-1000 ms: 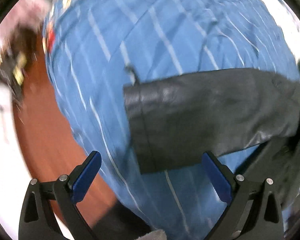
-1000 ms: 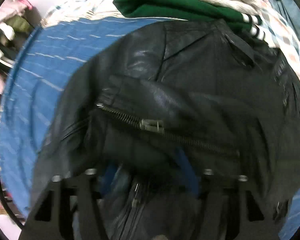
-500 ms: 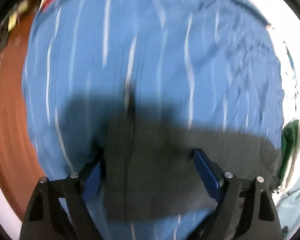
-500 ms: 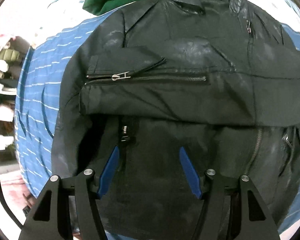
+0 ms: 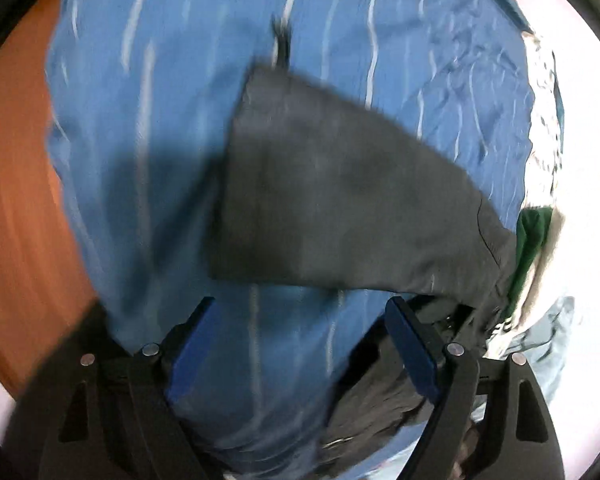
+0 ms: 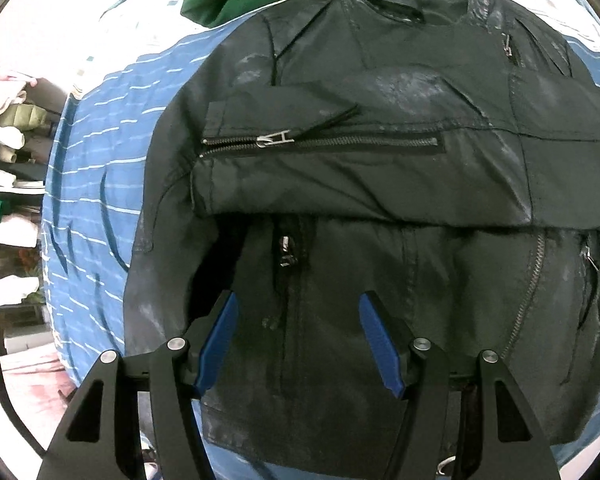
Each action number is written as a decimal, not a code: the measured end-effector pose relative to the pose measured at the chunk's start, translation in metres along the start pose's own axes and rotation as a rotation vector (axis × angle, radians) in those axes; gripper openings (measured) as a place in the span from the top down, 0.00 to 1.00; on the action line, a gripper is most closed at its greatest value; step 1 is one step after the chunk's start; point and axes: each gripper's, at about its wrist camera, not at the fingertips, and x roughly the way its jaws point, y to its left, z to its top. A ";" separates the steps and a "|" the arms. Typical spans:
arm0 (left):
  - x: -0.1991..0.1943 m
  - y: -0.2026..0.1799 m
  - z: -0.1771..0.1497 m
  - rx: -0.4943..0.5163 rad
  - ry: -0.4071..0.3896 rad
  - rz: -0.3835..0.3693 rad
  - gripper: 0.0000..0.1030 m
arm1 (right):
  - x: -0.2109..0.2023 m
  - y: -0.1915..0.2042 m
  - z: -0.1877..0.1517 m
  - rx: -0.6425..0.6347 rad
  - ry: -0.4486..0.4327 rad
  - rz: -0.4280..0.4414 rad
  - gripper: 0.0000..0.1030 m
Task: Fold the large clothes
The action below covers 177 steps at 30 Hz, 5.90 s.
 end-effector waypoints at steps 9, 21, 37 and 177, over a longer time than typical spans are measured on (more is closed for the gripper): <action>-0.007 -0.047 0.057 0.065 -0.254 0.123 0.87 | 0.004 -0.005 -0.002 -0.026 -0.005 -0.067 0.37; 0.002 -0.077 0.152 0.229 -0.289 -0.142 0.61 | 0.005 0.001 0.006 -0.035 -0.026 -0.085 0.37; -0.035 -0.160 0.155 0.390 -0.542 -0.035 0.93 | 0.006 0.003 0.060 -0.030 -0.120 -0.160 0.49; 0.197 -0.345 -0.118 1.313 -0.532 0.694 0.00 | -0.077 -0.322 0.132 0.297 -0.023 -0.174 0.80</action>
